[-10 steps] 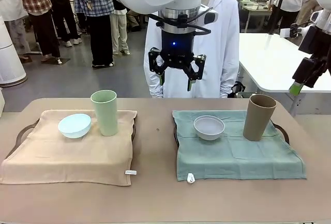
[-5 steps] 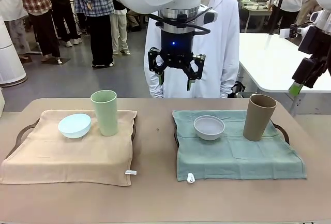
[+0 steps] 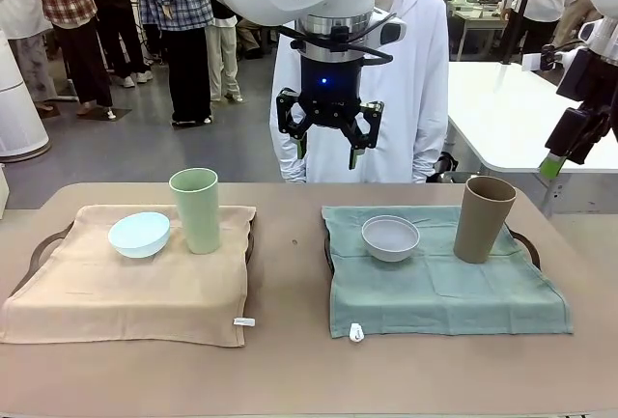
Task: Set up a tray with a mat and arrange the tableware.
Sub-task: Place the Picnic Bowl and Reusable plastic cup back onto the Handle tray in front of the human's position.
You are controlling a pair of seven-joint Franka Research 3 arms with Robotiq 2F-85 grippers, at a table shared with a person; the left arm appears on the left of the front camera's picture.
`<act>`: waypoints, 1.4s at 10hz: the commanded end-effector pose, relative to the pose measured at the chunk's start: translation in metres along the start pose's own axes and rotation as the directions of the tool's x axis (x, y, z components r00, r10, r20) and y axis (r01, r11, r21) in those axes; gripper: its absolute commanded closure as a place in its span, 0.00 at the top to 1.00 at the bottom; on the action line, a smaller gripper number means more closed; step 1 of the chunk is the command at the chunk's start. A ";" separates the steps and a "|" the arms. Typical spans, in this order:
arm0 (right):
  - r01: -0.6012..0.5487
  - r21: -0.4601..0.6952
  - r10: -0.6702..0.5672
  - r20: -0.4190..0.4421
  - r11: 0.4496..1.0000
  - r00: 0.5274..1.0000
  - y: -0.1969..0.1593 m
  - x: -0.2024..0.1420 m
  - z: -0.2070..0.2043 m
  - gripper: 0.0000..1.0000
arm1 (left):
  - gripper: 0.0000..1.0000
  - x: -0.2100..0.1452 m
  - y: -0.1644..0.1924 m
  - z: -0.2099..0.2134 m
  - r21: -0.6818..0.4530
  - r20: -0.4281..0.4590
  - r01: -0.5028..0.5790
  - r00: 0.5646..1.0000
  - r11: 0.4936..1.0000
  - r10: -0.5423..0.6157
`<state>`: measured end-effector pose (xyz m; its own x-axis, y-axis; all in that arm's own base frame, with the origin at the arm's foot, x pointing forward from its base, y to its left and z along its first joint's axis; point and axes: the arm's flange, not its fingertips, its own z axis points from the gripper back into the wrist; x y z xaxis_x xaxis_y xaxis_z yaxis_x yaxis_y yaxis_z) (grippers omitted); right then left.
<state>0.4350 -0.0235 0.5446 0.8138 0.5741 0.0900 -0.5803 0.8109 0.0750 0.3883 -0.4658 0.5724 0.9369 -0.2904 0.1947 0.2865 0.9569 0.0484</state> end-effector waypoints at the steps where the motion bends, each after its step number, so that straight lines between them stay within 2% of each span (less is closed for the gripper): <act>1: -0.011 0.002 0.012 -0.002 1.000 1.000 -0.001 -0.001 -0.001 1.00 | 0.82 -0.001 0.002 0.002 -0.006 0.001 0.011 1.000 1.000 -0.011; 2: -0.011 0.002 0.012 -0.002 1.000 1.000 -0.001 -0.001 -0.001 1.00 | 0.83 0.000 0.000 0.000 0.000 0.000 0.000 1.000 1.000 0.000; 3: 0.000 0.000 0.000 0.000 1.000 1.000 0.000 0.000 0.000 1.00 | 0.83 -0.007 0.019 -0.002 -0.046 -0.004 0.038 0.999 0.998 -0.038; 4: 0.041 0.004 -0.041 -0.007 0.999 0.999 -0.004 -0.009 0.000 1.00 | 0.83 -0.013 0.056 -0.002 -0.028 0.007 0.094 0.996 0.995 -0.094; 6: 0.112 0.009 -0.112 0.004 0.994 0.994 -0.007 -0.027 0.013 1.00 | 0.83 -0.029 0.131 0.004 -0.123 -0.052 0.090 0.994 0.988 -0.097; 8: 0.174 0.161 -0.184 0.046 0.971 0.982 -0.023 -0.056 0.028 1.00 | 0.83 -0.052 0.194 0.020 -0.234 -0.074 0.070 0.993 0.970 -0.089; 10: 0.249 0.329 -0.286 0.066 0.911 0.956 -0.053 -0.098 0.031 1.00 | 0.83 -0.080 0.255 0.033 -0.386 -0.047 0.045 0.997 0.921 -0.069; 12: 0.298 0.418 -0.370 0.100 0.858 0.924 -0.075 -0.131 0.028 1.00 | 0.83 -0.105 0.316 0.036 -0.493 -0.023 0.012 0.999 0.870 -0.027; 14: 0.335 0.449 -0.420 0.104 0.829 0.901 -0.088 -0.151 0.025 1.00 | 0.83 -0.127 0.365 0.021 -0.563 -0.006 -0.045 0.999 0.825 0.051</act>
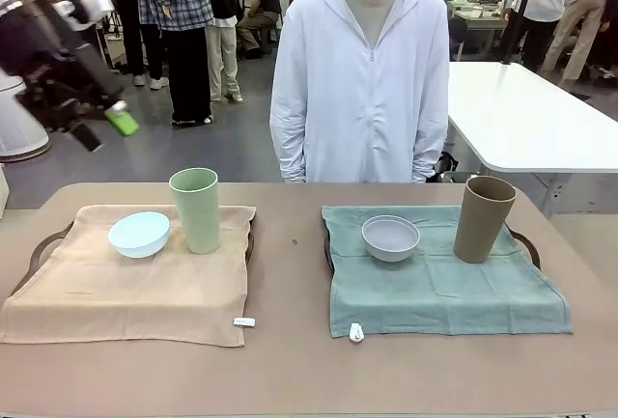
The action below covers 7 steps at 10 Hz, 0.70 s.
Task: Set up a tray with a mat and arrange the tableware.
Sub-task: Place the Picnic Bowl and Reusable plastic cup back onto the Handle tray in front of the human's position.
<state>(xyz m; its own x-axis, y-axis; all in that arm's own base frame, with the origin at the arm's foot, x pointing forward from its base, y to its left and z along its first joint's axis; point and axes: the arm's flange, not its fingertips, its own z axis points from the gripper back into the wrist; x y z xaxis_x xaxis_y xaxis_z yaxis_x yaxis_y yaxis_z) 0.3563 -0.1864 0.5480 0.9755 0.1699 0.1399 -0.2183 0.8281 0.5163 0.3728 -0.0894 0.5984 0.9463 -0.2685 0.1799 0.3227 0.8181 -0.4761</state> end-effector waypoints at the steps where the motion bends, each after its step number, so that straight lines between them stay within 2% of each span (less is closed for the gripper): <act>1: -0.006 0.023 0.006 0.013 1.000 1.000 -0.001 0.006 -0.001 1.00 | 0.83 -0.010 0.024 -0.005 -0.068 0.074 -0.051 0.996 0.996 0.056; 2: -0.065 -0.038 0.065 0.011 0.997 0.998 0.000 0.007 -0.004 1.00 | 0.83 -0.005 0.017 -0.016 0.026 0.147 -0.120 0.982 0.992 0.115; 3: 0.012 0.005 -0.012 0.006 1.000 1.000 -0.005 -0.002 0.001 1.00 | 0.83 -0.008 0.022 0.004 -0.031 0.026 -0.037 0.999 0.999 0.038; 7: 0.012 0.005 -0.012 0.006 1.000 1.000 -0.005 -0.002 0.001 1.00 | 0.83 -0.008 0.022 0.004 -0.031 0.026 -0.037 0.999 0.999 0.038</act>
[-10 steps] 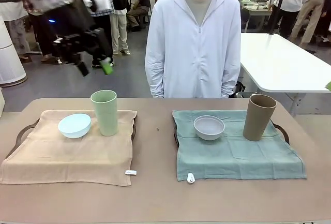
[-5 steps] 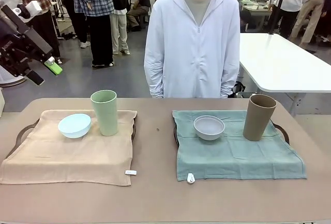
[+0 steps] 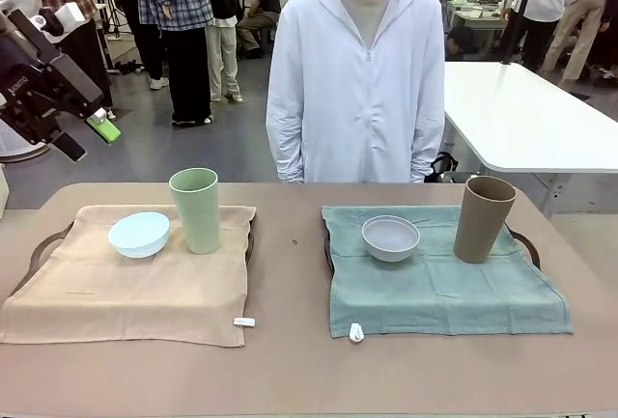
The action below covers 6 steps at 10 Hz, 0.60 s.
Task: Set up a tray with a mat and arrange the tableware.
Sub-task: Place the Picnic Bowl and Reusable plastic cup back onto the Handle tray in front of the human's position.
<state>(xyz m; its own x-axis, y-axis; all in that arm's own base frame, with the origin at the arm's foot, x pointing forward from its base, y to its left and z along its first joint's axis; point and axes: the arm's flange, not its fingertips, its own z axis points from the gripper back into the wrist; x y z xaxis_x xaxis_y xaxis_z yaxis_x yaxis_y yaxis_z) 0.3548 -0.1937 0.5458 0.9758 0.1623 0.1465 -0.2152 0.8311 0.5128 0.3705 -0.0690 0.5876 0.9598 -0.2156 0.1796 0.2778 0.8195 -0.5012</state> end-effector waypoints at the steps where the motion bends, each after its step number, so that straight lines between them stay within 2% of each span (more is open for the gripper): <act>1: -0.001 0.000 0.001 0.000 1.000 1.000 0.000 0.000 0.000 1.00 | 0.83 0.000 0.002 -0.001 0.001 0.004 -0.003 1.000 1.000 0.003; 3: 0.061 0.083 -0.062 0.018 0.995 0.998 -0.016 -0.007 0.008 1.00 | 0.83 -0.008 0.065 0.059 -0.293 -0.061 -0.052 0.997 0.955 0.036; 4: 0.091 0.125 -0.094 0.018 0.988 0.995 -0.024 -0.010 0.010 1.00 | 0.83 -0.020 0.093 0.081 -0.377 -0.106 -0.011 0.994 0.926 -0.032; 6: 0.154 0.234 -0.161 0.011 0.960 0.987 -0.044 -0.022 0.013 1.00 | 0.83 -0.035 0.138 0.116 -0.471 -0.085 0.024 0.994 0.882 -0.073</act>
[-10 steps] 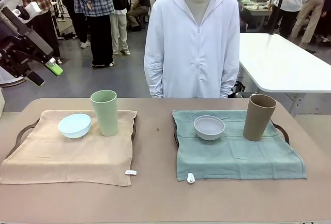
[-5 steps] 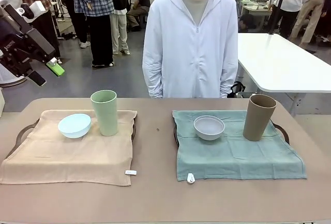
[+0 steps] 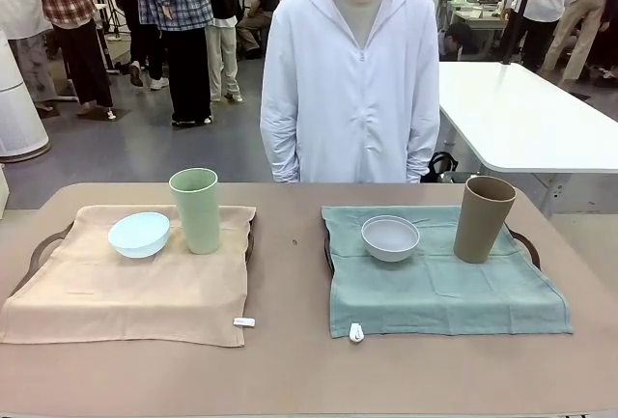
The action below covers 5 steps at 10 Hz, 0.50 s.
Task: Set up a tray with a mat and arrange the tableware.
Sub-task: Place the Picnic Bowl and Reusable plastic cup back onto the Handle tray in front of the human's position.
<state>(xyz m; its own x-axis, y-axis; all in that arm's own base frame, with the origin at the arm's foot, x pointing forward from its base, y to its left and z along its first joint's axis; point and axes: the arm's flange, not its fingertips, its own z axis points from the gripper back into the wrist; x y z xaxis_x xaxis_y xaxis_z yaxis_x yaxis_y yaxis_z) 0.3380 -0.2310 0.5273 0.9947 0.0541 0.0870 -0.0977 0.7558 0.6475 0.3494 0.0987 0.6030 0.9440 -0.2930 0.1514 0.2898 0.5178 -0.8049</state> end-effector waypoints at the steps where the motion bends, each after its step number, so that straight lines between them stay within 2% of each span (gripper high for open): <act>1: 0.053 0.165 -0.060 0.033 0.985 0.998 -0.017 -0.004 0.017 1.00 | 0.83 0.011 0.029 0.041 -0.122 0.021 -0.004 1.000 0.993 0.007; 3: 0.075 0.284 -0.102 0.082 0.956 0.991 -0.037 -0.022 0.031 1.00 | 0.83 -0.010 0.073 0.064 -0.250 0.097 -0.025 0.994 0.968 0.051; 5: 0.090 0.368 -0.143 0.121 0.925 0.982 -0.052 -0.033 0.037 1.00 | 0.83 -0.029 0.103 0.066 -0.316 0.122 -0.039 0.989 0.948 0.081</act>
<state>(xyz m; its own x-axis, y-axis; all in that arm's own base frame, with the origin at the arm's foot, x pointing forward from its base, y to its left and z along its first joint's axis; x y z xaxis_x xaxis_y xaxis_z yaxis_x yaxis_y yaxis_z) 0.3041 -0.2878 0.5180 0.9904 -0.1207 0.0675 0.0042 0.5138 0.8579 0.3634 0.2091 0.5528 0.9779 -0.1577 0.1373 0.1788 0.2900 -0.9402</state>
